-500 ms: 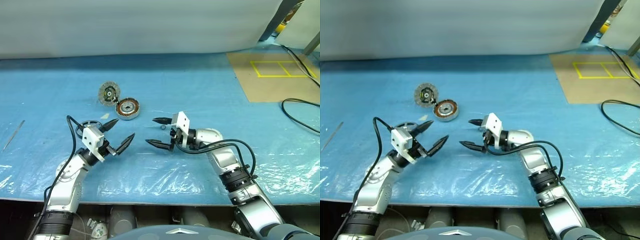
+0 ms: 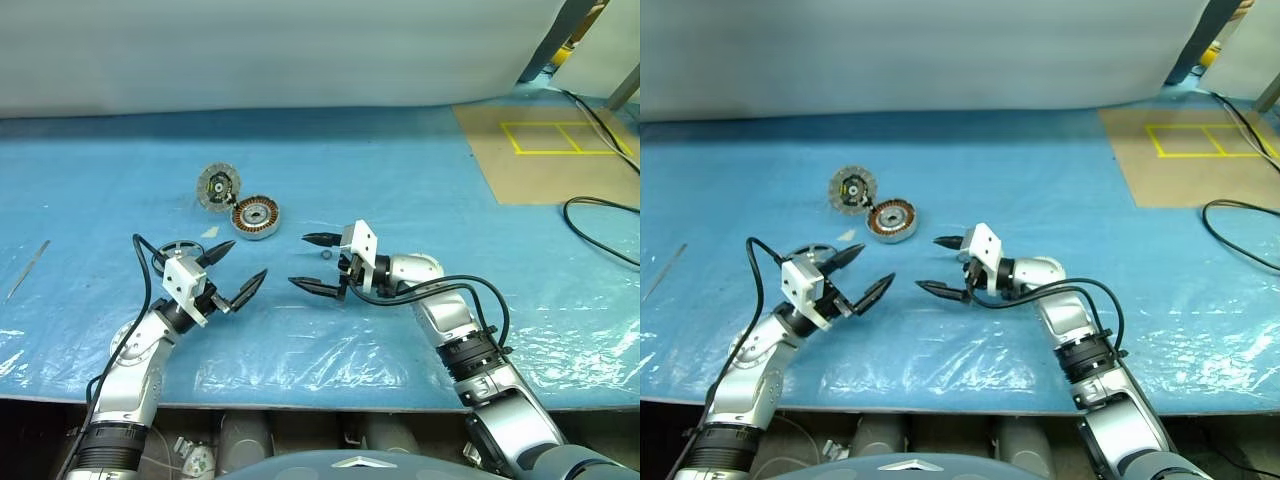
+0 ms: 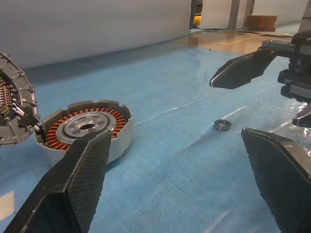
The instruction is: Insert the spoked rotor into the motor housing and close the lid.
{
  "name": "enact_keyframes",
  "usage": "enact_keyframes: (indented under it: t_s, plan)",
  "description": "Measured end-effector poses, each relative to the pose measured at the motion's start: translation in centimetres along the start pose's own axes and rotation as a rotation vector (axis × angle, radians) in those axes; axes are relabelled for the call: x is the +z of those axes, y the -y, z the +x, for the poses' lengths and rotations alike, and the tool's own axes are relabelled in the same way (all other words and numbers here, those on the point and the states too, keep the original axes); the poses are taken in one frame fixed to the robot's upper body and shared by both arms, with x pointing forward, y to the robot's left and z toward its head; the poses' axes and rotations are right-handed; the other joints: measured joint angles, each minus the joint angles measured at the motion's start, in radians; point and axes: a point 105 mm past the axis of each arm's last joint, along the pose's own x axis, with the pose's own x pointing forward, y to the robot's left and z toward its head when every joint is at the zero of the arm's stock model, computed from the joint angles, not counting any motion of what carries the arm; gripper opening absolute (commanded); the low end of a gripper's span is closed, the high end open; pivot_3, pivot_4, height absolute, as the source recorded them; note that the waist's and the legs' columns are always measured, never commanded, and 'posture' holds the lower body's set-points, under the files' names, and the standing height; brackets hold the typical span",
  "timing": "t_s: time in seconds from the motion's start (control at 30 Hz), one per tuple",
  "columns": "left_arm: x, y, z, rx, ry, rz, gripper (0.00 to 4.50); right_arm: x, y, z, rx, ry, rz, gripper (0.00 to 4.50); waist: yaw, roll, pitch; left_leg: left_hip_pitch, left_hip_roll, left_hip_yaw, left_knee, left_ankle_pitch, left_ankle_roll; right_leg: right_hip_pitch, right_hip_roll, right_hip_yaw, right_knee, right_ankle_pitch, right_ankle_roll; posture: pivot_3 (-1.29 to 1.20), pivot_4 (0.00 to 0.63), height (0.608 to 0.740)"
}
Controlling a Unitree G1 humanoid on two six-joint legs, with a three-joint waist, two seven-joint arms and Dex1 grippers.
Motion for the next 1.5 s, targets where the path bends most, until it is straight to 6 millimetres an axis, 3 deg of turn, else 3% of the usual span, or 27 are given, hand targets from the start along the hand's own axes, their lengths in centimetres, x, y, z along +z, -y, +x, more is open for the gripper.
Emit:
enact_keyframes:
  t_s: [0.53,0.67,0.83,1.03,1.17,1.5]
  plan:
    - [-0.3,-0.1,0.1,0.001,-0.008,0.011,4.50,0.1,0.5,0.7,-0.023,0.006,0.014,4.49,-0.001,0.000,0.000,0.000,0.000,0.000,0.000,0.000,0.000,0.000,0.000,0.000,0.000,0.000,0.000,0.00,0.150,0.740]
    - [-0.5,-0.3,0.0,0.010,-0.016,0.010,4.50,1.3,1.5,2.6,-0.006,-0.001,-0.024,4.49,-0.005,0.000,0.000,0.000,0.000,0.000,0.001,0.000,0.000,0.000,0.000,0.000,0.002,0.000,0.000,0.00,0.150,0.740]
    - [-0.8,-0.6,-0.7,0.043,-0.036,0.019,4.50,2.7,4.7,6.8,0.011,-0.204,-0.185,4.49,-0.007,0.002,0.001,0.001,0.001,0.000,0.001,0.000,0.000,-0.001,0.000,0.000,0.003,0.000,-0.001,0.00,0.150,0.740]
    - [-1.4,-0.6,-1.5,0.080,-0.060,0.012,4.50,1.9,5.4,8.9,0.111,-0.409,-0.278,4.49,-0.001,0.002,0.001,-0.004,0.001,0.000,0.000,0.000,0.000,-0.005,0.000,-0.002,0.003,0.000,-0.001,0.00,0.150,0.740]
    - [-1.4,-0.5,-1.8,0.100,-0.062,0.013,4.50,2.7,6.6,9.6,0.100,-0.509,-0.344,4.49,-0.003,0.002,0.001,-0.010,0.002,0.000,0.001,0.000,0.000,-0.013,0.000,-0.002,0.007,0.000,-0.002,0.00,0.150,0.740]
    - [-1.4,-0.5,-2.0,0.131,-0.065,0.027,4.50,2.0,5.1,11.9,0.118,-0.566,-0.468,4.49,-0.003,0.003,0.002,-0.010,0.002,0.001,0.006,0.000,0.000,-0.015,-0.001,-0.002,0.015,-0.001,-0.005,0.00,0.150,0.740]
